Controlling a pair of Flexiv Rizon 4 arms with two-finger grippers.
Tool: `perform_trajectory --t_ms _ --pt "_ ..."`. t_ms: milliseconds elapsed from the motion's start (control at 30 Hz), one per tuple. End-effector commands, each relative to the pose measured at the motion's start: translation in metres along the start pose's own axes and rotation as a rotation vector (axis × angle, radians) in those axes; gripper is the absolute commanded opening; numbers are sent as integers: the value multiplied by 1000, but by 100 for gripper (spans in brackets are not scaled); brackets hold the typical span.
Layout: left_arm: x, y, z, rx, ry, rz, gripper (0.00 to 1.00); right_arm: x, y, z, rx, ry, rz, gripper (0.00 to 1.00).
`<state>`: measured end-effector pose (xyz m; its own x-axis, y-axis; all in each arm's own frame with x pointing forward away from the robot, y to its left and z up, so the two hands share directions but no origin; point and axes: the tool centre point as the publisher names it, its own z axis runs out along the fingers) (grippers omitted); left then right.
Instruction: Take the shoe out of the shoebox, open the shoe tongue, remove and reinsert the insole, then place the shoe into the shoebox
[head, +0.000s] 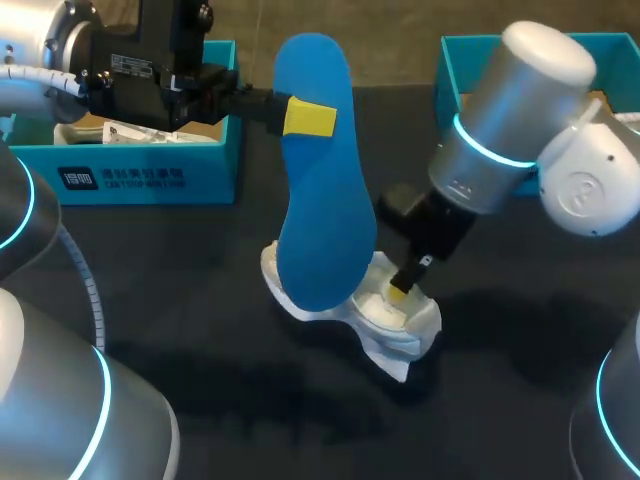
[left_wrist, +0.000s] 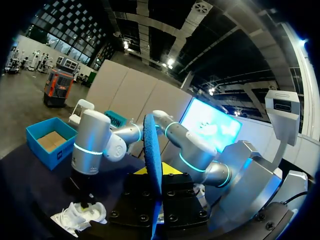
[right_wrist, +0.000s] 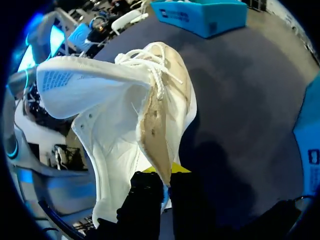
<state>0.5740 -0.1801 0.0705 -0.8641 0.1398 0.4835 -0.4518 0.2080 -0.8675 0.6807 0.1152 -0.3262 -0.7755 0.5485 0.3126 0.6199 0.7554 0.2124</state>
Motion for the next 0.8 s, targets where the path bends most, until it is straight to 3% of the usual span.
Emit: perform_trajectory --t_ms 33,200,800 --pt "-1 -1 1 -3 1 -1 0 11 -17 7 -111 -7 123 0" --pt "-1 -1 1 -3 1 -1 0 14 -20 18 -105 -59 278 0" --pt "-1 -1 1 -3 1 -1 0 14 -20 18 -105 -59 278 0"
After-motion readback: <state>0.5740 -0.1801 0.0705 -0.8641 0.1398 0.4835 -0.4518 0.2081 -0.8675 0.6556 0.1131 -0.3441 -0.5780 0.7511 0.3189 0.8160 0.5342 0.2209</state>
